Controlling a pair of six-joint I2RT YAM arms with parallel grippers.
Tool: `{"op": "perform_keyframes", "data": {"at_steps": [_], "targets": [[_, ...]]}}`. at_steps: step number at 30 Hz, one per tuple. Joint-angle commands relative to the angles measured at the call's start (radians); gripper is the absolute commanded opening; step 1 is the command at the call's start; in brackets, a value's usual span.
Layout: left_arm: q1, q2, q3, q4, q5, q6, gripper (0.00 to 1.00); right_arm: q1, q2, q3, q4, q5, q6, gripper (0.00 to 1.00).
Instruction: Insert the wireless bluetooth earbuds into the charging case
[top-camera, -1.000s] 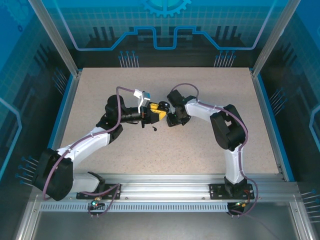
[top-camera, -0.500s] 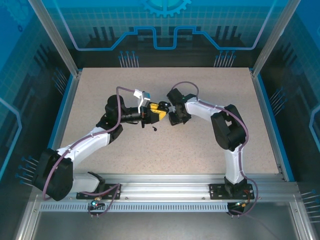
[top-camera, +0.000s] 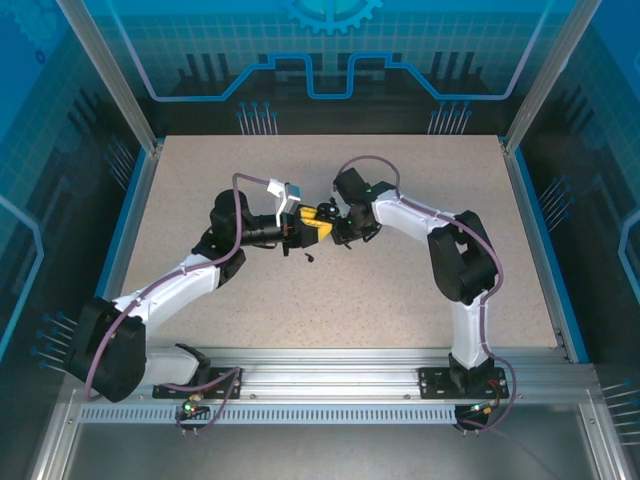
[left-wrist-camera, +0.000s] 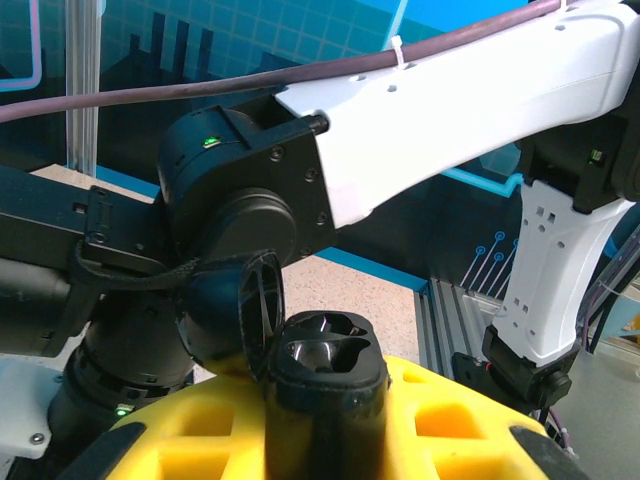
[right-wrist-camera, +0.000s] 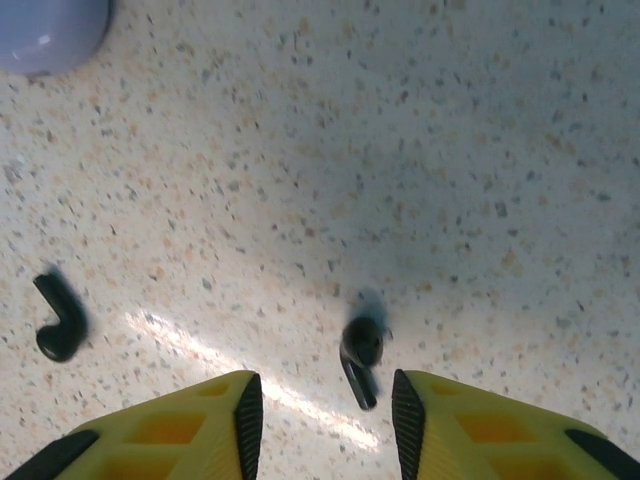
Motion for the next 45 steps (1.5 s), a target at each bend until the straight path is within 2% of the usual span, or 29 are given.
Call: {"op": "perform_keyframes", "data": {"at_steps": [1,10,32,42,45], "targets": [[0.012,-0.031,-0.001,0.003,-0.004,0.030,0.06,0.004,0.049,0.047,-0.050,-0.005,-0.011,0.38],[0.012,-0.026,0.002,0.000,-0.005,0.030,0.05,0.007,0.105,0.100,-0.115,0.032,-0.031,0.36],[0.012,-0.021,0.002,-0.006,-0.004,0.032,0.05,0.011,0.177,0.146,-0.147,0.055,-0.041,0.34],[0.012,-0.024,-0.002,-0.010,-0.005,0.036,0.05,0.012,0.199,0.167,-0.174,0.069,-0.054,0.29],[0.012,-0.026,-0.001,-0.010,-0.005,0.036,0.05,0.013,0.198,0.165,-0.178,0.062,-0.054,0.24]]}}
